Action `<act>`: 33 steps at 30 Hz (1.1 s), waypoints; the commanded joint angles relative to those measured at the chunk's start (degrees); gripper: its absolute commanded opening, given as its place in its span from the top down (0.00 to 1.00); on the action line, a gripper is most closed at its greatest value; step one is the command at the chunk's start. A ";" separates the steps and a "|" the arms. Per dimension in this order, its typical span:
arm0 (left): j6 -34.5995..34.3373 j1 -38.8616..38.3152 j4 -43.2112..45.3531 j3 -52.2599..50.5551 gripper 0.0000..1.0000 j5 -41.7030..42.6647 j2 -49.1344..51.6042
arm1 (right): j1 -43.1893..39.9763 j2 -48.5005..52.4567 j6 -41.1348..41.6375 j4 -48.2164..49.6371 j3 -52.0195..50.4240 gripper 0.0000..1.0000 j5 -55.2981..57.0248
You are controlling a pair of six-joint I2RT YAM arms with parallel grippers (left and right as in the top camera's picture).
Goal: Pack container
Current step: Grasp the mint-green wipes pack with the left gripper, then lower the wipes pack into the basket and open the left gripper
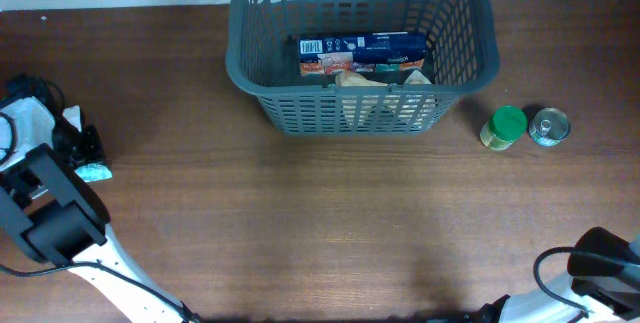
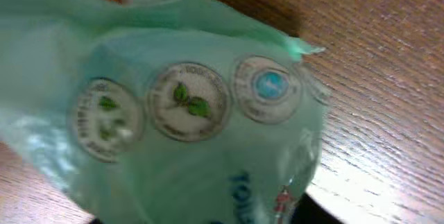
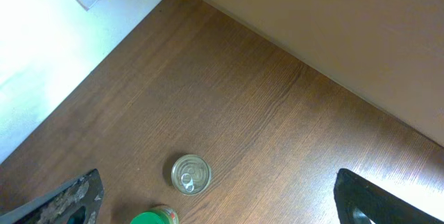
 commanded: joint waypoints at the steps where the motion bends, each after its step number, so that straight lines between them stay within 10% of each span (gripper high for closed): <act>1: 0.39 0.42 -1.22 0.13 0.98 1.99 1.01 | -0.04 0.31 0.48 0.02 0.02 0.01 0.68; 10: 0.35 -5.09 -21.07 32.24 0.98 5.16 -1.11 | -0.04 0.31 0.48 0.02 0.02 0.01 0.68; 19: 8.63 -26.99 -27.69 68.72 0.98 15.52 -4.72 | -0.04 0.31 0.48 0.02 0.00 0.01 0.70; 27: 44.33 -53.99 -20.74 70.38 0.98 14.82 -4.13 | -0.04 0.31 0.48 0.02 0.02 0.01 0.68; 33: 48.46 -61.16 -12.90 58.42 0.98 10.14 -0.17 | -0.04 0.31 0.48 0.02 0.02 0.01 0.70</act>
